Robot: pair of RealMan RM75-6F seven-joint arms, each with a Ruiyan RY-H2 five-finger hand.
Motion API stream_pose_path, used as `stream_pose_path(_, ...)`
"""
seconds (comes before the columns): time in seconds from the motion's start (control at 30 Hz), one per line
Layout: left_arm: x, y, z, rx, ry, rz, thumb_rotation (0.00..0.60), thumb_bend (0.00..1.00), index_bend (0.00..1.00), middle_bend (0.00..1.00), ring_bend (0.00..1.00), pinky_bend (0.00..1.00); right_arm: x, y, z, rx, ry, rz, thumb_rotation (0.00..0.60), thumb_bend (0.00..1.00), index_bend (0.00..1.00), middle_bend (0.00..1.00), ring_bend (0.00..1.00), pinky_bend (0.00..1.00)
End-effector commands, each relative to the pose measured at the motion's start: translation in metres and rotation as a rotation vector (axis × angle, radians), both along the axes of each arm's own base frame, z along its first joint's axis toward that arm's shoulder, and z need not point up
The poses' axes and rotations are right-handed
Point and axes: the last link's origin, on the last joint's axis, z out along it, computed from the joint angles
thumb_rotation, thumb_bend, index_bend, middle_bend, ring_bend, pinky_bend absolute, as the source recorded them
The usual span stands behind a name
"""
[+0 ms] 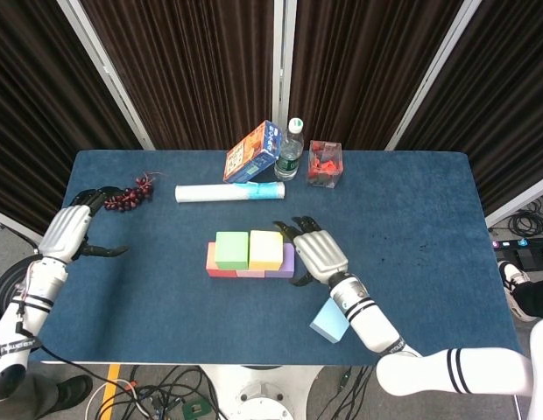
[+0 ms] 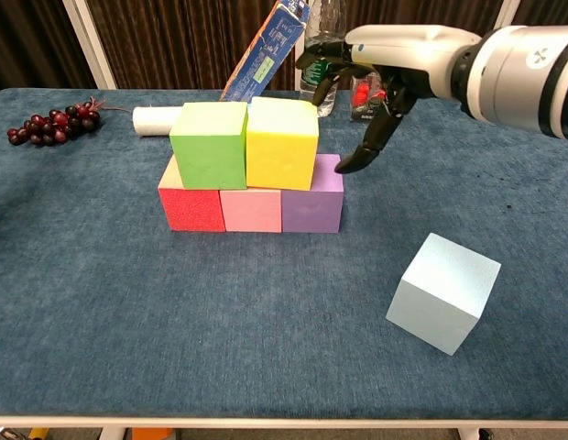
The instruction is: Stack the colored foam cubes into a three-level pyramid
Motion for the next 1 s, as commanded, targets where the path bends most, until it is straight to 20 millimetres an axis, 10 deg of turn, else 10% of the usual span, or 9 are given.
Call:
stream_pose_path(0.03,0.000,0.000,0.000,-0.001,0.002,0.001,0.600,0.06,0.17,0.12,0.16,0.09,-0.007,-0.001,0.000,0.005,-0.011,-0.019,0.600,0.06,0.00,0.22,0.00,0.00)
stream_pose_path(0.67,0.003,0.002,-0.001,-0.003,0.003,-0.002,0.600,0.06,0.17,0.12,0.16,0.09,-0.018,-0.001,0.010,-0.003,-0.052,-0.028,0.600,0.06,0.00,0.20,0.00,0.00)
stream_pose_path(1.0,0.002,0.000,-0.002,-0.008,0.008,-0.004,0.600,0.06,0.17,0.12,0.16,0.09,-0.057,0.037,0.035,-0.043,-0.014,0.017,0.600,0.06,0.00,0.23,0.00,0.00)
